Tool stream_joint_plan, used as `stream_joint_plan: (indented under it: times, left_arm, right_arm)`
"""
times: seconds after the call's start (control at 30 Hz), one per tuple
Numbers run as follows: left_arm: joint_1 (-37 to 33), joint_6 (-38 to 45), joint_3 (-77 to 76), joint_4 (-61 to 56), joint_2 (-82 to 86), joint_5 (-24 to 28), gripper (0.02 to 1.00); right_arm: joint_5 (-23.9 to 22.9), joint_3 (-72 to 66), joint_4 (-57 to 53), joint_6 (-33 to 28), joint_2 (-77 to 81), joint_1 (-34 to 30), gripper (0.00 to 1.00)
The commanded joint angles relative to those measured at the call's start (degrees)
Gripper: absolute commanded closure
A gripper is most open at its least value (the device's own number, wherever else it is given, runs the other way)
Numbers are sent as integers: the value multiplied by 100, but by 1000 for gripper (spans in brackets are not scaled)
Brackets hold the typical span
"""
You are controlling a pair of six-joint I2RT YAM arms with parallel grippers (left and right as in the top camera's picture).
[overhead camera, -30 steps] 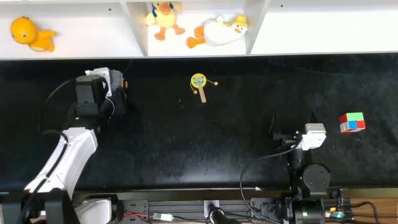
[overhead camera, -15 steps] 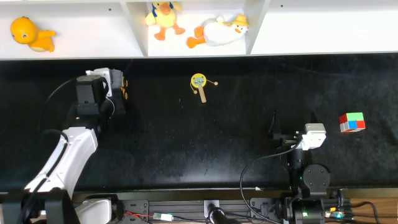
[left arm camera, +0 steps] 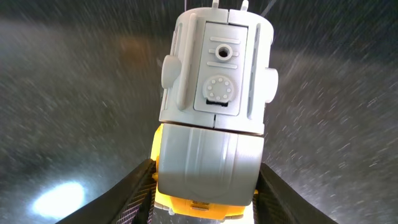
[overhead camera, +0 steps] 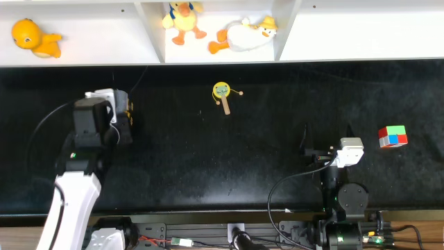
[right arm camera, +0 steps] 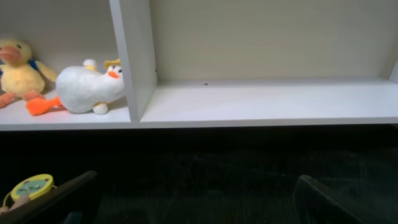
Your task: Store Toys
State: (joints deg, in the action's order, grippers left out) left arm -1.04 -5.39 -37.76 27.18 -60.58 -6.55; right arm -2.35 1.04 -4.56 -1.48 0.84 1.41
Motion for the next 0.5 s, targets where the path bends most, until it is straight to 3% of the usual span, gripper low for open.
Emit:
stream_joint_plan:
  times: [0.03,0.5]
  left_arm:
    - [31,103,2,-170,431,-37,698]
    - [33,83,-1019,-1043,-776,245,713]
  right_arm:
    - [-22,-79,24,22,-59,-33,5]
    - [-20,-79,24,22,-59,-33,7]
